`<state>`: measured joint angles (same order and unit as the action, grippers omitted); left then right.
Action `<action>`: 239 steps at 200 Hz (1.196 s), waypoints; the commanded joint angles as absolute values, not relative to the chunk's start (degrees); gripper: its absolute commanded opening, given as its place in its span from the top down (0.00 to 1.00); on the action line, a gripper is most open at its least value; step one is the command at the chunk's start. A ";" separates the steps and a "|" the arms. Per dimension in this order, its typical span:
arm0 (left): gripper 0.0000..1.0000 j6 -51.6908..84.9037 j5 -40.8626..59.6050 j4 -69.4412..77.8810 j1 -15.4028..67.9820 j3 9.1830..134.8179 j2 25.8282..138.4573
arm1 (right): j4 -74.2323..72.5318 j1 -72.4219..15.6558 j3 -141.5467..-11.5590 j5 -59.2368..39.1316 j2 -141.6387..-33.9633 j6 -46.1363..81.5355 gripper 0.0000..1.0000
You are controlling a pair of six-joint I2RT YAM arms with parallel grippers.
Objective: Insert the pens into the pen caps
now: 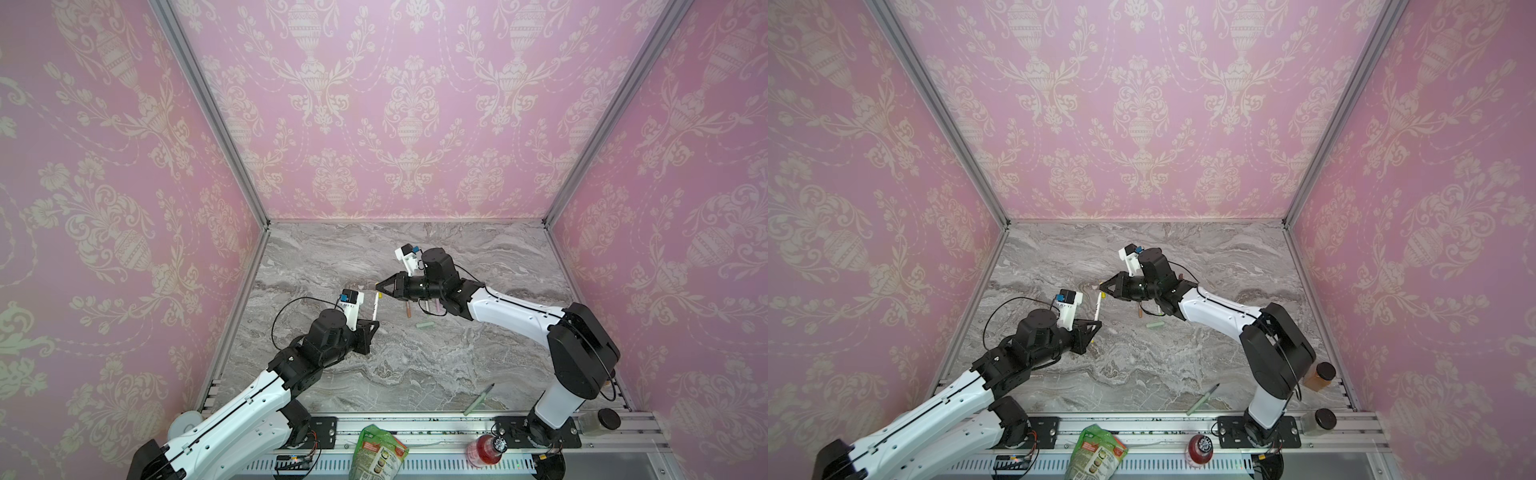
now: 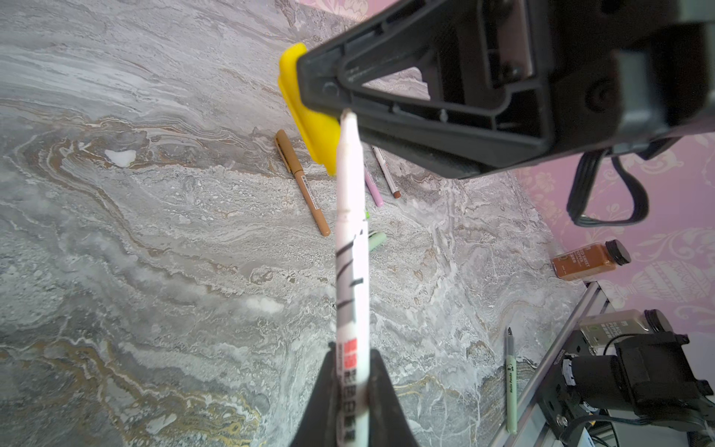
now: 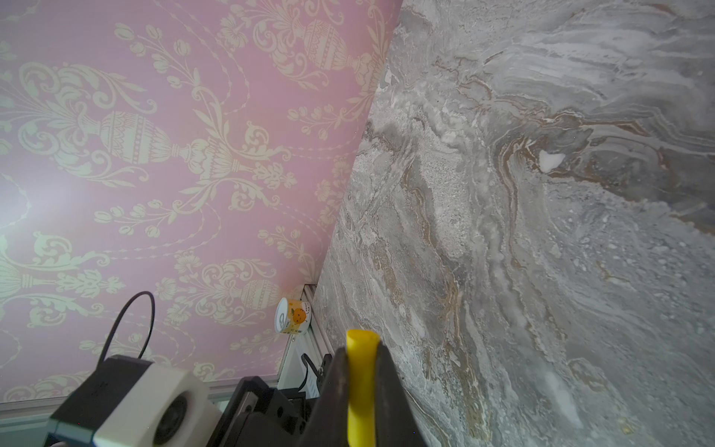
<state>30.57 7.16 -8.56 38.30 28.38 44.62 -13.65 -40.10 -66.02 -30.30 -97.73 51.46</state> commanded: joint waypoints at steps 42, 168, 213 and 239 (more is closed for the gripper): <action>1.00 31.10 7.03 -7.85 38.12 28.56 44.56 | -15.16 -39.55 -66.80 -31.04 -97.72 52.95 1.00; 1.00 31.02 6.33 -7.48 38.10 28.24 44.08 | -14.67 -39.55 -68.94 -31.40 -97.80 53.59 1.00; 1.00 31.11 5.86 -7.71 38.07 28.21 43.64 | -14.56 -39.92 -67.86 -31.22 -97.11 53.20 1.00; 1.00 31.04 5.63 -7.81 38.07 28.21 43.49 | -14.93 -40.13 -67.85 -31.26 -97.08 53.34 1.00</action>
<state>30.57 7.16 -8.16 38.30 28.36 44.49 -14.24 -39.77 -68.51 -30.30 -97.76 52.77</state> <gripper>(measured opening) 0.123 0.127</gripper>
